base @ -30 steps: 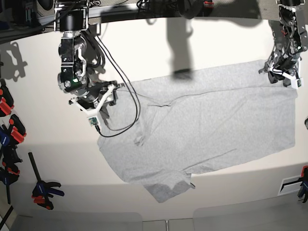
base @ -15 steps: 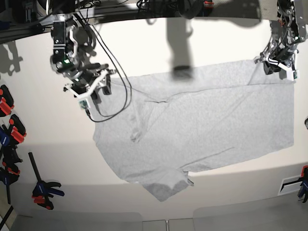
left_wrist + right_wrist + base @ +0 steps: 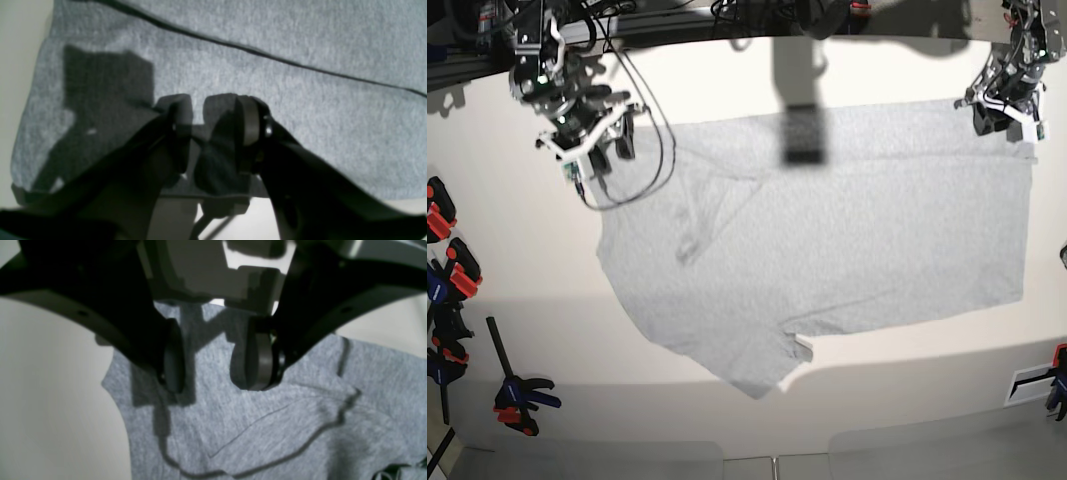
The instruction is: Fold the T-shirt properly
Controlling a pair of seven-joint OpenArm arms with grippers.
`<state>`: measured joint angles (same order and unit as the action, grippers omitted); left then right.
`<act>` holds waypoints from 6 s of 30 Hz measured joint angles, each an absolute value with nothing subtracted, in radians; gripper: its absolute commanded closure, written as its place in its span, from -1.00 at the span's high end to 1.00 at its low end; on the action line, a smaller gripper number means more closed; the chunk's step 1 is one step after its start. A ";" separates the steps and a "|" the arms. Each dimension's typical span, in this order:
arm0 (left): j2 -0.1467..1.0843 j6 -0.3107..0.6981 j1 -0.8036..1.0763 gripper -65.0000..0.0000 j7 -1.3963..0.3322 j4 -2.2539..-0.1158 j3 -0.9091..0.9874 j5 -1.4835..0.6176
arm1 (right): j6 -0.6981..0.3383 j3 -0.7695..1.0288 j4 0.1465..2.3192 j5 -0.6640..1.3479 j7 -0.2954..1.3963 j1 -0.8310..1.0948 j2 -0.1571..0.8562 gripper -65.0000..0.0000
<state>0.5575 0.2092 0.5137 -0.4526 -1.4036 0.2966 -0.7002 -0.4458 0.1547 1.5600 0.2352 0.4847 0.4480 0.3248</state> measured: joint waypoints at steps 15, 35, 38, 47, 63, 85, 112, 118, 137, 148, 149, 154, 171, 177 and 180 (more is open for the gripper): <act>0.467 0.211 0.697 -0.38 -0.417 -1.530 0.309 -0.760 | -0.453 0.336 1.697 0.244 0.546 0.685 0.323 -0.09; 0.446 0.185 0.759 -0.38 -0.551 -1.681 0.299 -0.725 | -0.389 0.373 2.029 0.155 0.757 0.721 0.316 -0.09; 0.446 0.184 0.759 -0.38 -0.558 -1.685 0.297 -0.721 | -0.377 0.373 2.110 0.160 0.744 0.705 0.316 -0.09; 0.440 0.176 0.759 -0.38 -0.627 -1.780 0.286 -0.570 | -0.377 0.373 2.126 0.160 0.741 0.664 0.316 -0.09; 0.429 -0.035 0.728 -0.38 -0.403 -1.971 0.276 -0.157 | -0.377 0.373 2.125 0.195 0.694 0.648 0.317 -0.09; 0.514 0.321 -0.272 -0.28 -0.712 -1.303 0.276 -0.459 | -0.409 0.373 2.123 0.264 0.776 0.545 0.317 -0.09; 0.547 0.482 -0.645 -0.29 -0.404 -0.268 0.277 -0.305 | -0.445 0.373 2.123 0.316 0.775 0.546 0.316 -0.09; 0.548 0.528 -0.615 -0.38 -0.393 -0.270 0.281 -0.370 | -0.446 0.373 2.123 0.327 0.768 0.539 0.316 -0.09; 0.540 0.529 -0.611 -1.00 -0.453 -0.267 0.281 -0.582 | -0.431 0.003 1.551 0.368 0.765 -0.161 0.314 -0.09; 0.540 0.551 -0.609 -1.00 -0.455 -0.267 0.281 -0.583 | -0.443 -0.063 0.619 0.033 0.657 -0.730 0.192 -0.09; 0.540 0.551 -0.609 -1.00 -0.455 -0.267 0.281 -0.584 | -0.443 -0.063 0.554 0.022 0.638 -0.757 0.186 -0.09; 0.541 0.551 -0.609 -1.00 -0.454 -0.267 0.281 -0.584 | -0.445 -0.063 0.388 0.022 0.610 -0.811 0.181 -0.09; 0.540 0.551 -0.609 -1.00 -0.453 -0.267 0.281 -0.584 | -0.446 -0.057 0.398 0.019 0.532 -0.749 0.185 -1.00; 0.540 0.551 -0.611 -1.00 -0.450 -0.267 0.281 -0.584 | -0.450 -0.059 0.385 0.000 0.575 -0.791 0.180 -1.00; 0.540 0.548 -0.611 -1.00 -0.476 -0.299 0.281 -0.575 | -0.450 -0.059 0.383 -0.001 0.579 -0.823 0.180 -1.00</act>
<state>0.5400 0.5484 -0.6106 -0.4759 -0.2989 0.2806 -0.5747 -0.4500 -0.0586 0.3832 -0.0006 0.5785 -0.8234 0.1802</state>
